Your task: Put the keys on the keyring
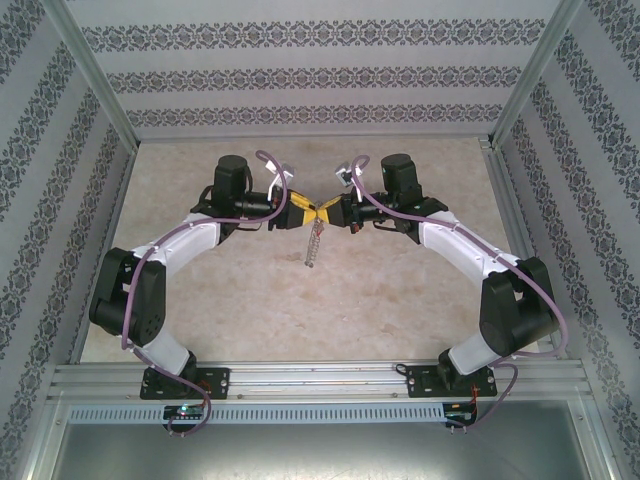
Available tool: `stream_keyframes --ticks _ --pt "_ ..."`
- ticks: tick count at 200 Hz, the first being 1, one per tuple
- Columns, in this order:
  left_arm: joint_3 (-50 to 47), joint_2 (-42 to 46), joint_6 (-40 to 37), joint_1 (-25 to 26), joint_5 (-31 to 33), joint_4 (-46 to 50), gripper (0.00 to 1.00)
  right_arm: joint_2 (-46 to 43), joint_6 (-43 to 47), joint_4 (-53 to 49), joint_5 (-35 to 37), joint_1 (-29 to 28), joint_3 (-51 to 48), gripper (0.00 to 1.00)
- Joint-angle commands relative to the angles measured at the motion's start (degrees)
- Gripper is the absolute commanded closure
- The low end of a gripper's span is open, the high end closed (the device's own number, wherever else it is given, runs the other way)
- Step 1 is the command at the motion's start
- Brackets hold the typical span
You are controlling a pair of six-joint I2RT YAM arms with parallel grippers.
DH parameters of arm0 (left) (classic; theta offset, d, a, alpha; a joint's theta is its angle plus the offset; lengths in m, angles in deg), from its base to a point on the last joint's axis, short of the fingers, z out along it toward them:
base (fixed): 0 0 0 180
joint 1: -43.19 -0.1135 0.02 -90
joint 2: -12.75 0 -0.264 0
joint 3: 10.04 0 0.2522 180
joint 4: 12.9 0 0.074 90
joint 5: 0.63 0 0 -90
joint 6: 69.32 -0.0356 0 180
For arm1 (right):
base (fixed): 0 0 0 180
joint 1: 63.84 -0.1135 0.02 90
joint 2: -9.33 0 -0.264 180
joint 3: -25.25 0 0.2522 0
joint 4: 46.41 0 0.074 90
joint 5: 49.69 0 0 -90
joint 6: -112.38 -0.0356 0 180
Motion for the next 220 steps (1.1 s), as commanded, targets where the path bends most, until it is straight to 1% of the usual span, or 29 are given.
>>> stream_keyframes --ticks 1,38,83,109,137,168,190,202,213,220 --pt "-0.7 0.1 0.7 0.2 -2.2 -3.9 0.67 0.0 -0.3 2.7 -0.8 -0.3 0.8 1.0" --pt "-0.8 -0.1 0.9 0.3 -2.3 -4.4 0.69 0.0 -0.4 2.7 -0.9 -0.3 0.9 1.0" --pt "-0.7 -0.4 1.6 0.9 -3.0 -6.1 0.83 0.0 -0.6 2.8 -0.9 -0.3 0.8 1.0" --pt "-1.2 -0.3 2.1 1.0 -3.5 -6.8 0.8 0.0 -0.3 2.6 -0.7 -0.2 0.8 1.0" --pt "-2.1 0.2 0.9 0.9 -3.6 -6.0 0.79 0.1 -0.3 2.3 -0.9 0.1 1.0 1.0" --pt "-1.9 0.7 -2.6 1.0 -3.1 -1.6 0.8 0.4 -0.4 2.1 -1.4 0.3 1.2 1.0" --pt "-1.8 0.7 -2.9 1.0 -2.7 -1.7 0.82 0.4 -0.5 2.1 -1.5 0.2 1.2 1.0" --pt "-1.7 0.6 -2.3 1.1 -2.8 -2.8 0.85 0.3 -0.6 2.0 -1.5 0.2 1.2 1.0" --pt "-1.6 0.5 -2.1 1.2 -3.0 -3.2 0.93 0.3 -0.6 2.0 -1.5 0.2 1.2 1.0" --pt "-1.5 0.5 -2.2 1.3 -3.0 -3.0 0.96 0.2 -0.6 2.0 -1.4 0.2 1.2 1.0"
